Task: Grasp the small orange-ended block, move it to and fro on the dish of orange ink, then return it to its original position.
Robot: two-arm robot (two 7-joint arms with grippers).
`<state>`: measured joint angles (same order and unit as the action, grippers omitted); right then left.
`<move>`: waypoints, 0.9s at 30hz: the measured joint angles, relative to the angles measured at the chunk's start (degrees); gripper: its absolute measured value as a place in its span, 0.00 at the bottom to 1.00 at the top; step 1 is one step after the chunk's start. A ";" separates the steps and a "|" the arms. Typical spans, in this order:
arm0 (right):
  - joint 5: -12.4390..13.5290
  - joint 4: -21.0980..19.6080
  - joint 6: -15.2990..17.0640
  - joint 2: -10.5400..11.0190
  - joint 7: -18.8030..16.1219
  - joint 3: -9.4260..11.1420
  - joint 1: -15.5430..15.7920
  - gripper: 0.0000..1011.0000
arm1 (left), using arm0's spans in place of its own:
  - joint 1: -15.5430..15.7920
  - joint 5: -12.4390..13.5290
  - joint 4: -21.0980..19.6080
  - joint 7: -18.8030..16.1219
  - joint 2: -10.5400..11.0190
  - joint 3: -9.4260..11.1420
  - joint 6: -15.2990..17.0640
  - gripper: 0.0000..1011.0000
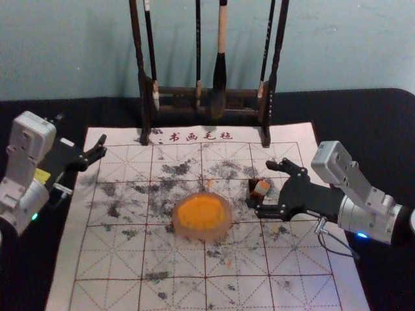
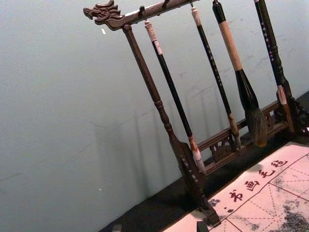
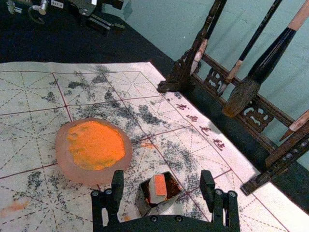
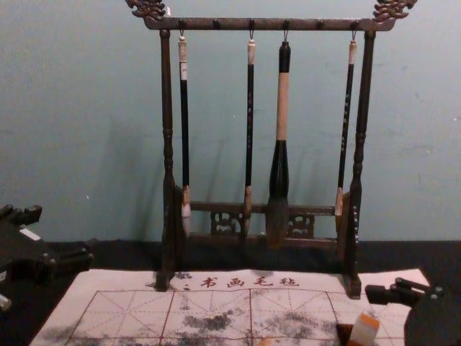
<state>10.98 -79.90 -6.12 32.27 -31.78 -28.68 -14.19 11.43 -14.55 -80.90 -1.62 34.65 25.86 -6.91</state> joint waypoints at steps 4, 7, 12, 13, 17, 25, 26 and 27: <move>0.00 0.00 -0.03 0.02 0.03 -0.03 0.01 0.97 | 0.00 0.00 0.00 0.00 0.00 0.00 0.00 0.99; 0.01 -0.01 -0.05 0.03 0.05 -0.04 0.02 0.91 | 0.00 0.00 0.00 0.00 0.00 0.00 0.00 0.99; 0.02 -0.01 -0.07 0.06 0.07 -0.07 0.03 0.78 | 0.00 0.00 0.00 0.00 0.00 0.00 0.00 0.99; 0.02 -0.01 -0.07 0.06 0.08 -0.08 0.03 0.74 | 0.00 0.00 0.00 0.00 0.00 0.00 0.00 0.99; 0.03 -0.01 -0.10 0.08 0.09 -0.09 0.03 0.62 | 0.00 0.00 0.00 0.00 0.00 0.00 0.00 0.99; 0.04 0.00 -0.14 0.08 0.12 -0.09 0.03 0.36 | 0.00 0.00 0.00 0.00 0.00 0.00 0.00 0.99; 0.04 -0.01 -0.14 0.08 0.13 -0.09 0.03 0.34 | 0.00 0.00 0.00 0.00 0.00 0.00 0.00 0.99; 0.04 0.00 -0.14 0.08 0.14 -0.09 0.03 0.30 | 0.00 0.00 0.00 0.00 0.00 0.00 0.00 0.99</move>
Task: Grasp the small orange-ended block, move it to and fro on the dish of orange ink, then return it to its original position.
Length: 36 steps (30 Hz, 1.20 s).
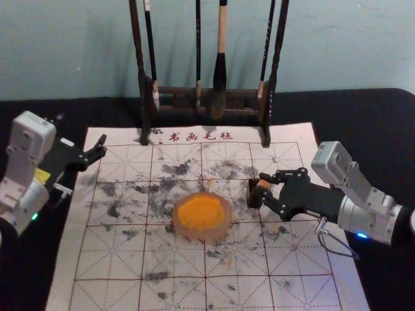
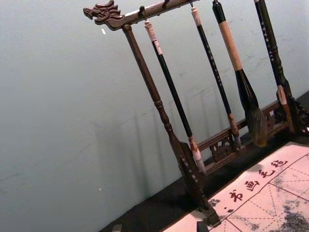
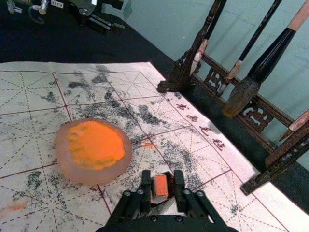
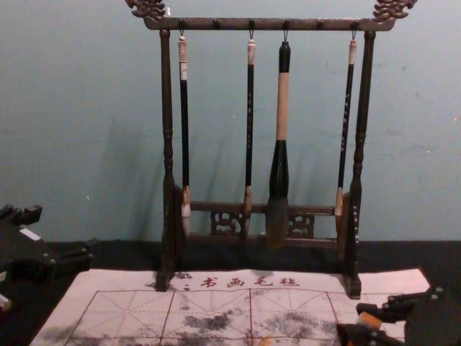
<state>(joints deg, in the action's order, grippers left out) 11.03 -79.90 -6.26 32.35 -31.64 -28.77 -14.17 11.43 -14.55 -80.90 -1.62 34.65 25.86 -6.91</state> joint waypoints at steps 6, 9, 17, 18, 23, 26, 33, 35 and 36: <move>0.00 0.00 0.00 0.00 0.01 0.00 0.00 0.14 | 0.00 0.00 0.00 0.00 0.00 0.00 0.00 0.99; 0.00 0.00 0.00 0.00 0.01 0.00 0.00 0.13 | 0.00 0.00 0.00 0.00 0.00 0.00 0.00 0.99; 0.24 -0.27 0.58 -0.09 -0.03 0.36 0.21 0.13 | 0.00 0.00 0.00 0.00 0.00 0.00 0.00 0.99; 0.42 -0.48 0.96 -0.16 -0.06 0.56 0.31 0.13 | 0.00 0.00 0.00 0.00 0.00 0.00 0.00 0.99; 1.69 -2.11 3.97 -0.19 -0.71 1.64 0.90 0.13 | 0.00 0.00 0.00 0.00 0.00 0.00 0.00 0.99; 2.30 -2.84 5.03 -0.04 -1.09 2.03 1.10 0.13 | 0.00 0.00 0.00 0.00 0.00 0.00 0.00 0.99; 4.57 -5.32 8.99 0.98 -2.12 3.01 1.48 0.13 | 0.00 0.00 0.00 0.00 0.00 0.00 0.00 0.99; 5.37 -6.10 10.50 1.39 -2.36 3.26 1.50 0.13 | 0.00 0.00 0.00 0.00 0.00 0.00 0.00 0.99; 5.70 -6.33 10.94 1.51 -2.44 3.37 1.50 0.13 | 0.00 0.00 0.00 0.00 0.00 0.00 0.00 0.99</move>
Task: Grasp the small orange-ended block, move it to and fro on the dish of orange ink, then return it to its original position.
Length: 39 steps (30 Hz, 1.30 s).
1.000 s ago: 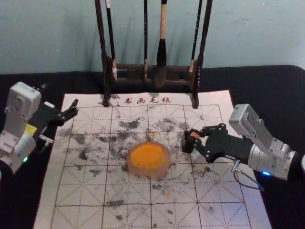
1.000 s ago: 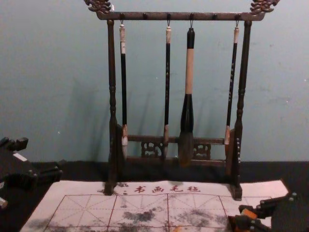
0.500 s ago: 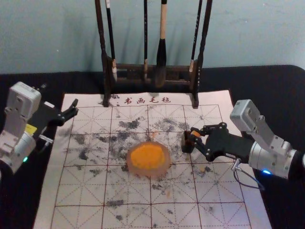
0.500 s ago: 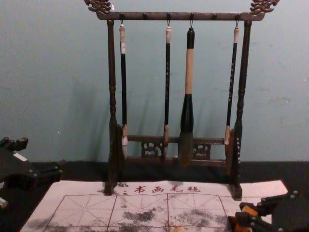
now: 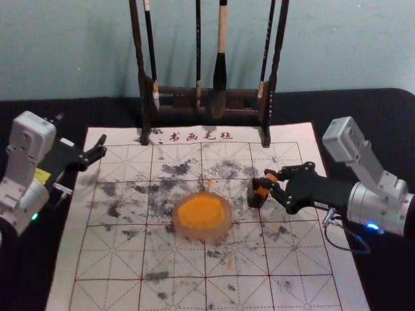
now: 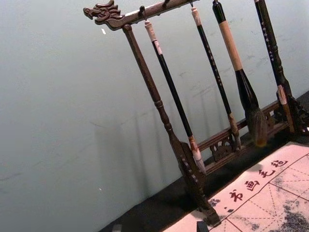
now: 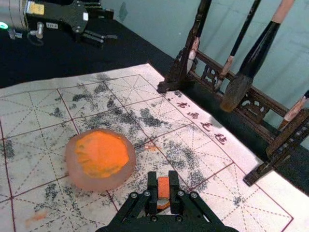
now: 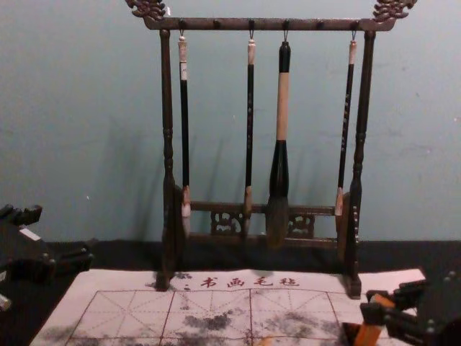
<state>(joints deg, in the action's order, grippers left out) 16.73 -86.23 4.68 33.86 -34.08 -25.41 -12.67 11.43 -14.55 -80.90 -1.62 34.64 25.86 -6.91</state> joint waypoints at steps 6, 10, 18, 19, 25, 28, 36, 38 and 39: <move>3.09 -2.37 2.98 0.97 -0.47 1.04 -0.11 0.13 | 0.00 0.00 0.00 0.00 0.00 0.00 0.00 0.99; 5.12 -3.76 3.89 1.34 -0.70 1.59 -0.38 0.13 | 0.00 0.00 0.00 0.00 0.00 0.00 0.00 0.99; 6.75 -4.83 4.60 1.07 -1.00 0.39 -2.50 0.13 | 0.00 0.00 0.00 0.00 0.00 0.00 0.00 0.99; 6.73 -4.76 4.73 0.95 -1.06 0.04 -2.87 0.13 | 0.00 0.00 0.00 0.00 0.00 0.00 0.00 0.99; 6.04 -2.78 6.50 -0.57 -1.56 -3.29 -6.22 0.13 | 0.00 0.00 0.00 0.00 0.00 0.00 0.00 0.99; 5.66 -1.68 7.22 -1.37 -1.88 -4.98 -7.85 0.13 | 0.00 0.00 0.00 0.00 0.00 0.00 0.00 0.99; 4.08 1.97 8.40 -3.94 -2.10 -8.95 -11.26 0.13 | 0.00 0.00 0.00 0.00 0.00 0.00 0.00 0.99; 3.83 2.38 8.43 -4.24 -2.12 -9.43 -11.65 0.13 | 0.00 0.00 0.01 0.00 0.00 0.00 0.00 0.99; 3.70 2.64 8.43 -4.41 -2.14 -9.67 -11.87 0.13 | 0.00 0.00 0.00 0.00 0.00 0.00 0.00 0.99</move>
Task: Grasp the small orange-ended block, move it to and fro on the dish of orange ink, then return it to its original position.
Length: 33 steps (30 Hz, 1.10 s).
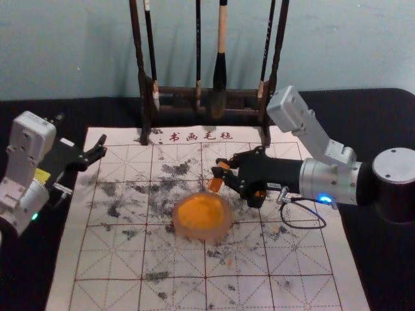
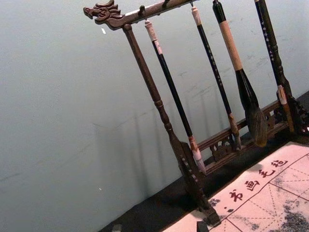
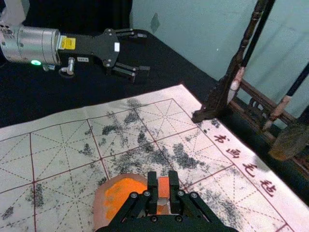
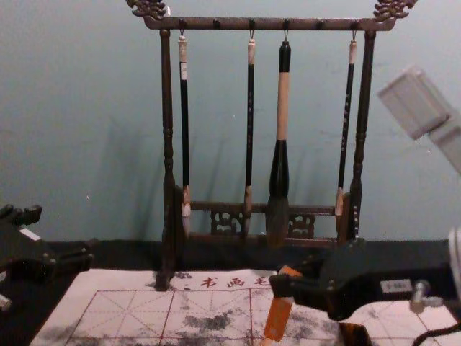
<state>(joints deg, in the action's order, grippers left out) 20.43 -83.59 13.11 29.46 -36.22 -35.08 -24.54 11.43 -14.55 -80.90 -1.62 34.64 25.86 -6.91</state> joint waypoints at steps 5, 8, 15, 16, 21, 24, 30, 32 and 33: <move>-0.93 1.56 0.20 -1.10 -0.01 -1.38 -1.22 0.13 | 0.00 0.00 0.00 0.00 0.00 0.00 0.00 0.99; -1.15 2.01 0.50 -1.62 0.02 -1.83 -1.73 0.13 | 0.00 0.00 0.00 0.00 0.00 0.00 0.00 0.99; -1.94 2.46 0.95 -2.38 -0.13 -3.13 -2.64 0.13 | 0.00 0.00 0.00 0.00 0.00 0.00 0.00 0.99; -2.09 2.59 0.99 -2.51 -0.14 -3.29 -2.76 0.13 | 0.00 0.00 0.00 0.00 0.00 0.00 0.00 0.99; -2.78 3.37 1.28 -3.20 -0.09 -3.97 -3.27 0.13 | 0.00 0.00 0.00 0.00 0.00 0.00 0.00 0.99; -3.19 3.69 1.53 -3.41 -0.06 -4.26 -3.44 0.13 | 0.00 0.00 0.00 0.00 0.00 0.00 0.00 0.99; -3.79 4.44 1.67 -3.68 0.00 -4.49 -3.70 0.13 | 0.00 0.00 0.00 0.00 0.00 0.00 0.00 0.99; -3.91 4.62 1.73 -3.83 0.06 -4.50 -3.73 0.13 | 0.00 0.00 0.00 0.00 0.00 0.00 0.00 0.99; -4.03 4.74 1.78 -3.93 0.09 -4.51 -3.75 0.13 | 0.00 0.00 0.00 0.00 0.00 0.00 0.00 0.99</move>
<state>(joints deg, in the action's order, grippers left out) 16.40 -78.86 14.90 25.53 -36.13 -39.59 -28.29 11.43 -14.55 -80.90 -1.62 34.65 25.86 -6.91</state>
